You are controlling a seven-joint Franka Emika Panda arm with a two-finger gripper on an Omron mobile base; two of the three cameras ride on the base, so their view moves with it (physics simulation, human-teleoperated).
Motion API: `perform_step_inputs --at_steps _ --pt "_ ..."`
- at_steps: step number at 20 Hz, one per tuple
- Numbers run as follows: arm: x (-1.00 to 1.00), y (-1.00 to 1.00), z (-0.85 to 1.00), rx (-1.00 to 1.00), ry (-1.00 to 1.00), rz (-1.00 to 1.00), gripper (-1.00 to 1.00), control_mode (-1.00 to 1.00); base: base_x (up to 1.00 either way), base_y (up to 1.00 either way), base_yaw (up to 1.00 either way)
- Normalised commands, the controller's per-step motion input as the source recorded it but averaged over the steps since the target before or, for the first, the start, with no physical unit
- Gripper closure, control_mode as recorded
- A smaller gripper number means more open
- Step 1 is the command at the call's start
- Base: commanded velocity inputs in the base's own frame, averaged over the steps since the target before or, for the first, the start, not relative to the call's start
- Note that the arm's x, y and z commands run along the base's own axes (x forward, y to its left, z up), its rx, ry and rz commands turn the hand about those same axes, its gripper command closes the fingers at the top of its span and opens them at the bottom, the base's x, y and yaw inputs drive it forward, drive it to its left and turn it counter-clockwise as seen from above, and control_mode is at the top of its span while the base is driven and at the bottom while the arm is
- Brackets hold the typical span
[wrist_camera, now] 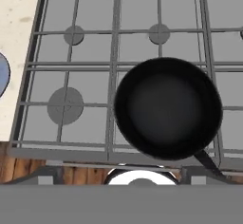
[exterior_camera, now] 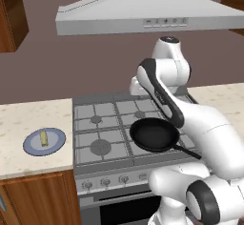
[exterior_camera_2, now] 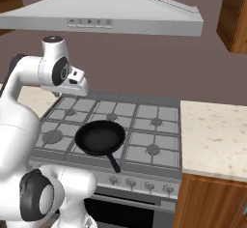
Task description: Pick up the butter stick and place it in the pan. Then turn on the burner for the pan.
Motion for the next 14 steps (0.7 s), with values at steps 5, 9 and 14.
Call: perform_step_inputs --at_steps 5,9,14 --pt "0.01 1.0 -0.24 0.0 0.1 -0.01 -1.0 -1.0 0.0 0.0 0.0" --pt "0.22 0.86 -0.15 -0.03 0.07 0.0 -1.0 -1.0 0.0 0.0 0.0" --pt "0.21 0.61 -0.14 0.0 0.04 0.0 -1.0 -1.0 0.0 0.0 0.0"
